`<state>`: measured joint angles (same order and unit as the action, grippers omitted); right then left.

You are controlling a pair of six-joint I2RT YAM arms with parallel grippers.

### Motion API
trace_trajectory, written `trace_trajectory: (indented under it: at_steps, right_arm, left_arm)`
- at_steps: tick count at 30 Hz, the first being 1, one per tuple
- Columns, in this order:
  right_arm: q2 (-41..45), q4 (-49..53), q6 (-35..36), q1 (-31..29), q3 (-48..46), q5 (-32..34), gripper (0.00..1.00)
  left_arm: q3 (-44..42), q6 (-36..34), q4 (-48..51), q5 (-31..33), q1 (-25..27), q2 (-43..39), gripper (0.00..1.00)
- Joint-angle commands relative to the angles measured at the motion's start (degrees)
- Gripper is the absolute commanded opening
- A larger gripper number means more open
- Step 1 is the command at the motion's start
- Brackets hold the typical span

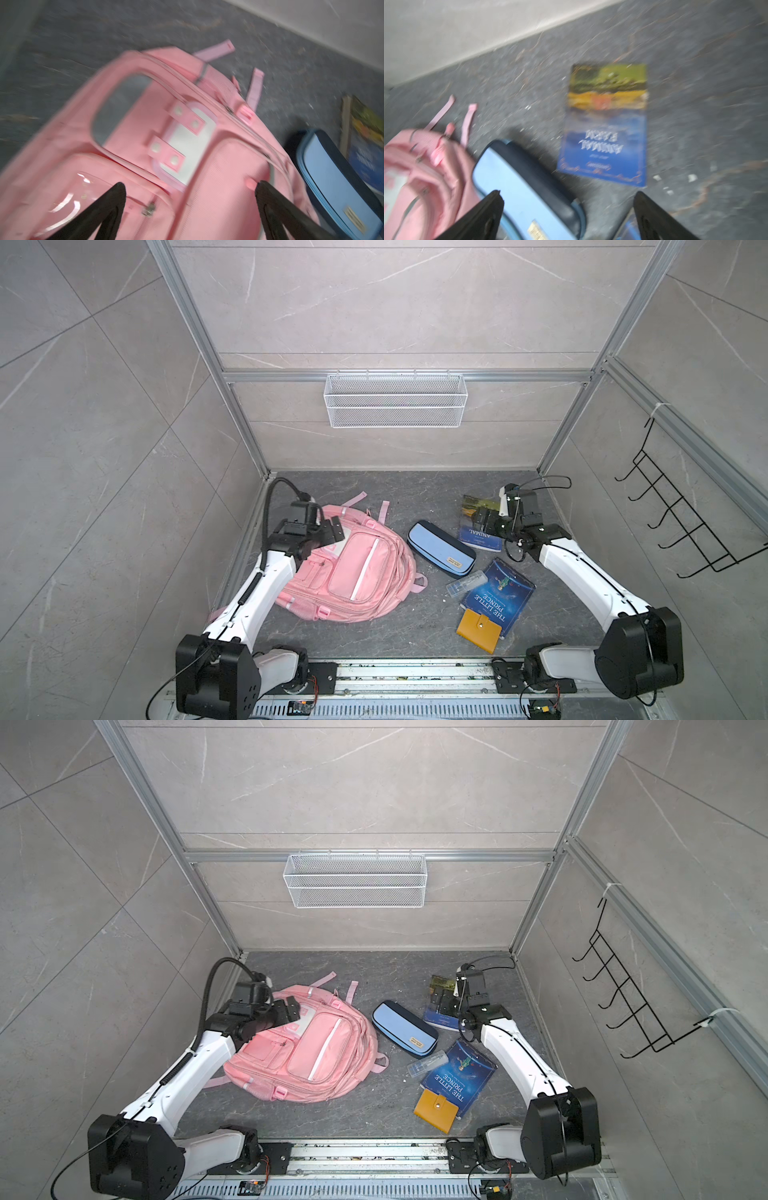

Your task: Pack the student bag

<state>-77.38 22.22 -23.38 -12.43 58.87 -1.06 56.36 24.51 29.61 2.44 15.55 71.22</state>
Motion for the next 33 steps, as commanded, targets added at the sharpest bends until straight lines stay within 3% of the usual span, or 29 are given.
trace_trajectory:
  at_steps: [1, 6, 14, 20, 26, 33]
  right_arm:
    - [-2.30, 7.69, -5.63, -2.51, 2.88, -2.55, 1.00]
    - [-4.24, 6.50, -8.14, -5.32, 4.30, -6.11, 1.00]
    - [-6.31, 7.23, -4.21, -6.16, 7.23, -8.41, 1.00]
    - [-9.02, 8.83, 0.69, -6.18, 9.50, -11.57, 1.00]
    - [-11.12, 8.89, 3.93, -6.18, 10.80, -16.79, 1.00]
    - [-13.38, 10.90, 5.39, -6.11, 14.16, -22.29, 1.00]
  left_arm:
    - [6.68, 4.87, 12.92, -0.90, 8.07, 4.50, 0.96]
    - [13.00, 8.98, 16.43, 1.59, 19.35, 13.14, 0.94]
    - [23.44, 12.75, 22.85, 12.99, 29.33, 29.04, 0.89]
    - [30.97, 18.72, 31.45, 19.82, 30.68, 37.62, 0.80]
    - [37.39, 20.21, 40.14, 23.06, 30.69, 43.38, 0.67]
    - [32.69, 18.45, 31.63, 17.08, 30.90, 34.90, 0.65]
